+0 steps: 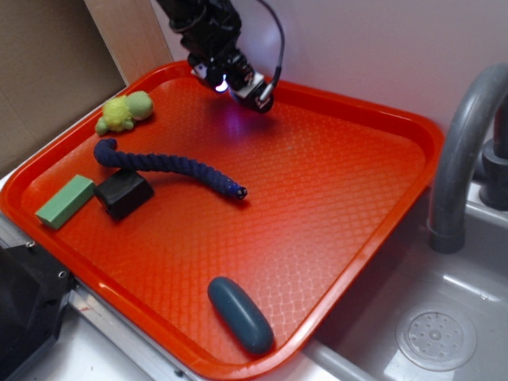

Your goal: Grab the blue ball.

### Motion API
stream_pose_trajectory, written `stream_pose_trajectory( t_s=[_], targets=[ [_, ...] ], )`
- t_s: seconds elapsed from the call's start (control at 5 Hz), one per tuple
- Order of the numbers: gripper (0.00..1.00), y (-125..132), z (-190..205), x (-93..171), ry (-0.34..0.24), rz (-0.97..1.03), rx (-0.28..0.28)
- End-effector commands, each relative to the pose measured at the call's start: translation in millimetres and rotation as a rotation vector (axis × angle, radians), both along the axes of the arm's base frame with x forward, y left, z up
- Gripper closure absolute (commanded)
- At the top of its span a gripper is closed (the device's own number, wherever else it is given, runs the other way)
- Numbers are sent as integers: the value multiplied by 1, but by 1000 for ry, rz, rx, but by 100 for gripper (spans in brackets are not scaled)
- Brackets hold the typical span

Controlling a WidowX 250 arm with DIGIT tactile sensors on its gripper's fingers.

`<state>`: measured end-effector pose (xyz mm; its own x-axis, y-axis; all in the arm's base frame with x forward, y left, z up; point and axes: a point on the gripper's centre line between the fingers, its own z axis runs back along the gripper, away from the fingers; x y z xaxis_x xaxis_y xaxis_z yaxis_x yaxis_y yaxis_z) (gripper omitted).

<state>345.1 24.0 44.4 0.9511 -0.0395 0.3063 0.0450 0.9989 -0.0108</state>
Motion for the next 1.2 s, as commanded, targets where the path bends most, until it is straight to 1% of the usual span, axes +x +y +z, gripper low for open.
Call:
stream_pose_trajectory(
  t_s=[0.0,0.2,0.4,0.6,0.8,1.0],
  targets=[
    [100,5,24,30,-58,-21,-1],
    [100,5,21,31,-34,-30,-8],
    [100,6,22,29,-26,-28,9],
    [100,8,24,26,-25,-17,7],
    [100,7,28,23,-23,-19,30],
    [100,8,48,8,24,23,94]
  ],
)
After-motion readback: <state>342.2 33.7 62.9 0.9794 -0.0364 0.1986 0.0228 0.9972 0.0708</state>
